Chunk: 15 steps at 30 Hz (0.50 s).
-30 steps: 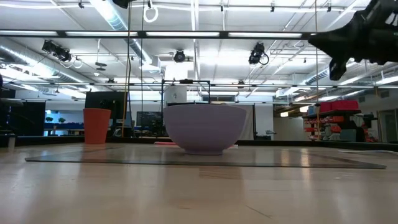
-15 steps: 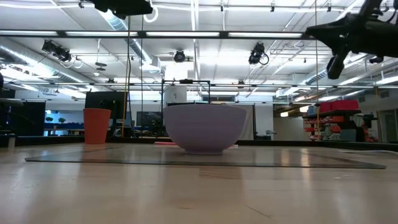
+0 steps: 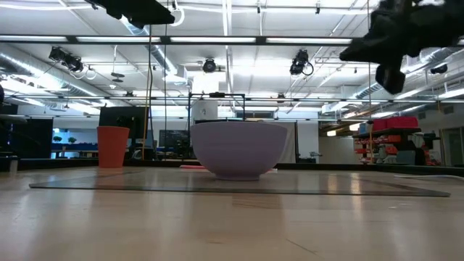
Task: Pick & Place Utensil
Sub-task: Put the silver spoon into the violet bowl
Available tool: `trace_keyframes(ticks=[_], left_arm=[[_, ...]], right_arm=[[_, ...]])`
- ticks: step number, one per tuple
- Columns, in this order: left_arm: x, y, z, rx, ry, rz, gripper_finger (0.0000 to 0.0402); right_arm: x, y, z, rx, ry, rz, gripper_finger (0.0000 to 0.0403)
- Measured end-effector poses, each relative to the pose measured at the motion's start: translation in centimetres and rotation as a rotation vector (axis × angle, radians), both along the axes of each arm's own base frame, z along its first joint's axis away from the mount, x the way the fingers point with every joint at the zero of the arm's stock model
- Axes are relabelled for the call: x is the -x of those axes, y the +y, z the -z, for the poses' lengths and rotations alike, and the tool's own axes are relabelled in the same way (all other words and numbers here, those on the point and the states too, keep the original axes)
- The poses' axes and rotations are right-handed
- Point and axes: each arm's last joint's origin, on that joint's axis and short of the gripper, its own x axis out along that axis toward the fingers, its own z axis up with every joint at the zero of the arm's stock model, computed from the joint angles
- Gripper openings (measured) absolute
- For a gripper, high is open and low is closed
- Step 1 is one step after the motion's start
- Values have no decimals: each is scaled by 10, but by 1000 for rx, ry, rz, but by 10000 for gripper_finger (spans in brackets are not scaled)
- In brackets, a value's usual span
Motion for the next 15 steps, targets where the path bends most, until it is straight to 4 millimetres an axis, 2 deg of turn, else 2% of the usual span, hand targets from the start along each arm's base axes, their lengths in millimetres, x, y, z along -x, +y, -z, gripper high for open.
trace_keyframes(ticks=[4, 8, 11, 15], left_arm=[[1, 0, 2, 9, 18, -3, 135], [1, 0, 2, 14, 23, -5, 135], [1, 0, 2, 14, 24, -5, 135], [1, 0, 2, 13, 23, -4, 135]], right_arm=[[-13, 9, -18, -35, 292, 33, 1], [-17, 11, -25, -61, 603, 89, 1], [-14, 8, -20, -115, 799, 190, 3], [-12, 2, -3, -214, 959, 253, 27]])
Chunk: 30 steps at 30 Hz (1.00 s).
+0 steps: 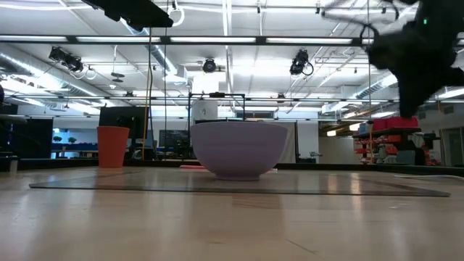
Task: Pick & Place Utensil
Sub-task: Put the silver spoon into the violet bowl
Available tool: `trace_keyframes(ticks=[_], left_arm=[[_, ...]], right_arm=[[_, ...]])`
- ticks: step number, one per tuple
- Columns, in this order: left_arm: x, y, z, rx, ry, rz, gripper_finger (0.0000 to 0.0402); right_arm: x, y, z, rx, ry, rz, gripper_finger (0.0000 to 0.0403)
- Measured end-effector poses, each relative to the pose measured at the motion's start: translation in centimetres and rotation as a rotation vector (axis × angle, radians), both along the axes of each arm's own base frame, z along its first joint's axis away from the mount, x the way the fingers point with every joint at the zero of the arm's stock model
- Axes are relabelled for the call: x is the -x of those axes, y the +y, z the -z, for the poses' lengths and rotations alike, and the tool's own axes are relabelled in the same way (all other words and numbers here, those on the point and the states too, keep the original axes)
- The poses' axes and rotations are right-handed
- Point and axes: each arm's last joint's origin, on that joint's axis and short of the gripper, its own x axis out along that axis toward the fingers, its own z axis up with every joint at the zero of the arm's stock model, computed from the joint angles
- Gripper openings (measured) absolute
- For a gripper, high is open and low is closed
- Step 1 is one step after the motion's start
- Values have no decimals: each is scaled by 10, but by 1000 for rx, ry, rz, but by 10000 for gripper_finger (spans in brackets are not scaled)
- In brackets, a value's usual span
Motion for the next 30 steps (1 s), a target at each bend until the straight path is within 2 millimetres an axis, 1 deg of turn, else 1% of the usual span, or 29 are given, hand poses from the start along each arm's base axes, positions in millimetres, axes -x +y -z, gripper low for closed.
trace_keyframes(ticks=[3, 6, 8, 10, 14, 17, 22, 30], left_arm=[[0, 0, 0, -3, -3, 1, 135], [-1, 0, -2, -3, -17, 2, 135], [-1, 0, -2, -3, -24, 2, 135], [-1, 0, -3, -2, -30, 2, 135], [-1, 0, -5, -7, -46, 4, 135], [-1, 0, -5, -8, -48, 5, 135], [-1, 0, -5, -9, -47, 5, 135], [-1, 0, -4, -11, -36, 5, 135]], right_arm=[[3, -8, 16, -47, 81, 43, 58], [7, -21, 30, -85, 151, 115, 89], [8, -30, 37, -117, 184, 160, 105], [8, -38, 45, -140, 230, 168, 113], [5, -53, 55, -157, 302, 140, 114], [3, -63, 62, -220, 347, 135, 113], [3, -78, 74, -311, 407, 131, 113], [5, -97, 88, -366, 469, 145, 106]])
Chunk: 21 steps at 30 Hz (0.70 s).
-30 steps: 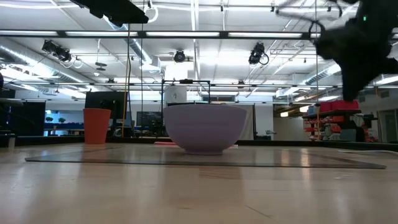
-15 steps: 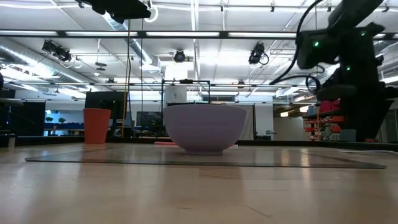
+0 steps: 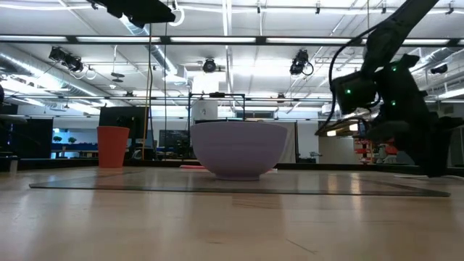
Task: Pick & Place Utensil
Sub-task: Put the silver spoon into the violet bowl
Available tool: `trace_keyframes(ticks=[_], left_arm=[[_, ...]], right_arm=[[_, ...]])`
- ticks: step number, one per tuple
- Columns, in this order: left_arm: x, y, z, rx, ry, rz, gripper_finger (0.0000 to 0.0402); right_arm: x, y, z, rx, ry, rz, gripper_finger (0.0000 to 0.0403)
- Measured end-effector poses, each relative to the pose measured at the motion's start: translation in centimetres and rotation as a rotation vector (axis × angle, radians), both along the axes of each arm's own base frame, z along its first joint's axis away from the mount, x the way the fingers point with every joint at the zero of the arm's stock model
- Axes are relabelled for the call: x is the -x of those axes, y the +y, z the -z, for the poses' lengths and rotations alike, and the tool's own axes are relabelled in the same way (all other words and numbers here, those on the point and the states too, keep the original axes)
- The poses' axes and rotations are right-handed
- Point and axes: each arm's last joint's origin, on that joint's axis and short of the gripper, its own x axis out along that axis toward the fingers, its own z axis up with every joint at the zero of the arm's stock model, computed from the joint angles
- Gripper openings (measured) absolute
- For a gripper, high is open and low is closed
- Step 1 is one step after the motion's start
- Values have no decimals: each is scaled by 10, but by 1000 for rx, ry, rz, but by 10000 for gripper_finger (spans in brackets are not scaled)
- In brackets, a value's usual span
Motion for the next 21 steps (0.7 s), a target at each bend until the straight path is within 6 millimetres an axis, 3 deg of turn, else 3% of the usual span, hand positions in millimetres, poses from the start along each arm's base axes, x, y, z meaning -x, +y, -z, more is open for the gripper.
trace_keyframes(ticks=[9, 17, 21], left_arm=[[0, 0, 0, 0, 2, 0, 135], [1, 0, 0, -6, 3, 2, 135], [12, 2, -4, -10, 8, 2, 135]], right_arm=[[3, -2, 12, -60, 0, 22, 75], [1, -2, 13, -52, -16, 18, 18], [0, 1, 9, -33, -37, -6, 8]])
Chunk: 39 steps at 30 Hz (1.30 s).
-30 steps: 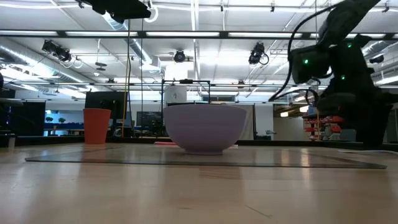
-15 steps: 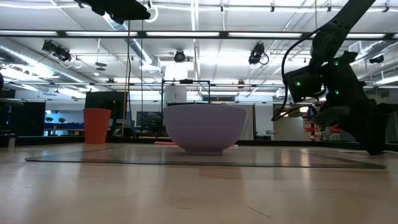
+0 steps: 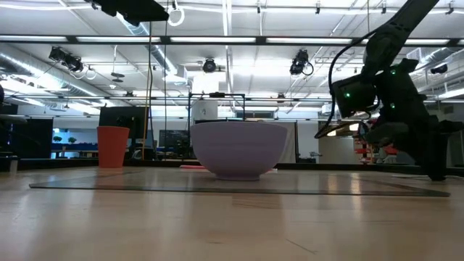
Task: Pick & Place Utensil
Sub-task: Put the silver spoon into the violet bowl
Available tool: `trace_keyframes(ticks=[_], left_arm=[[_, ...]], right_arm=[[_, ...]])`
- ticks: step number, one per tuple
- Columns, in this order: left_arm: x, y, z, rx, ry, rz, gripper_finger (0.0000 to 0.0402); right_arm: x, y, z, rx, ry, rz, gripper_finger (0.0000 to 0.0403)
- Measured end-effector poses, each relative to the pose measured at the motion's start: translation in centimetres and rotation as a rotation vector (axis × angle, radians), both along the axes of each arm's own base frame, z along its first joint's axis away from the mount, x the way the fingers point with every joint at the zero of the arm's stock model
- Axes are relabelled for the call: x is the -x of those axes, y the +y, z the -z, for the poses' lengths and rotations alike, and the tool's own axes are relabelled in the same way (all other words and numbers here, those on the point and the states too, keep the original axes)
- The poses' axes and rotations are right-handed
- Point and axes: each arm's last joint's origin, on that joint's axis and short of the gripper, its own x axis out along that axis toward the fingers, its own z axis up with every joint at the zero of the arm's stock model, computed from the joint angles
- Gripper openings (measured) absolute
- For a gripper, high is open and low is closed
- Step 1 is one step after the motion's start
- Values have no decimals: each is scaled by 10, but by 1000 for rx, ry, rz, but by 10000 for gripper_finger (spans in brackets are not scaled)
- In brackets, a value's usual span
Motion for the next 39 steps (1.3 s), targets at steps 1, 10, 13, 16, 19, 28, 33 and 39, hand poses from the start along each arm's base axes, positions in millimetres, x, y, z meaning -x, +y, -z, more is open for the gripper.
trace_keyframes(ticks=[1, 10, 13, 16, 19, 28, 33, 39], left_arm=[[4, 1, -1, 8, 7, -3, 135], [34, 7, 6, 51, -41, -20, 135], [42, 9, 6, 62, -93, -25, 135], [46, 9, 5, 83, -120, -28, 135], [47, 10, 4, 90, -125, -29, 135], [46, 10, 4, 89, -126, -29, 135], [46, 9, 4, 88, -123, -29, 135], [47, 10, 7, 76, -97, -28, 135]], right_arm=[[-1, 1, -3, 15, -7, -11, 8], [-39, 20, -59, 177, -198, -114, 9], [-60, 36, -85, 256, -295, -165, 8], [-80, 54, -118, 351, -442, -204, 8], [-102, 71, -147, 447, -592, -241, 8], [-191, 98, -179, 621, -758, -489, 7], [-238, 96, -162, 675, -701, -673, 7], [-261, 90, -124, 618, -613, -785, 9]])
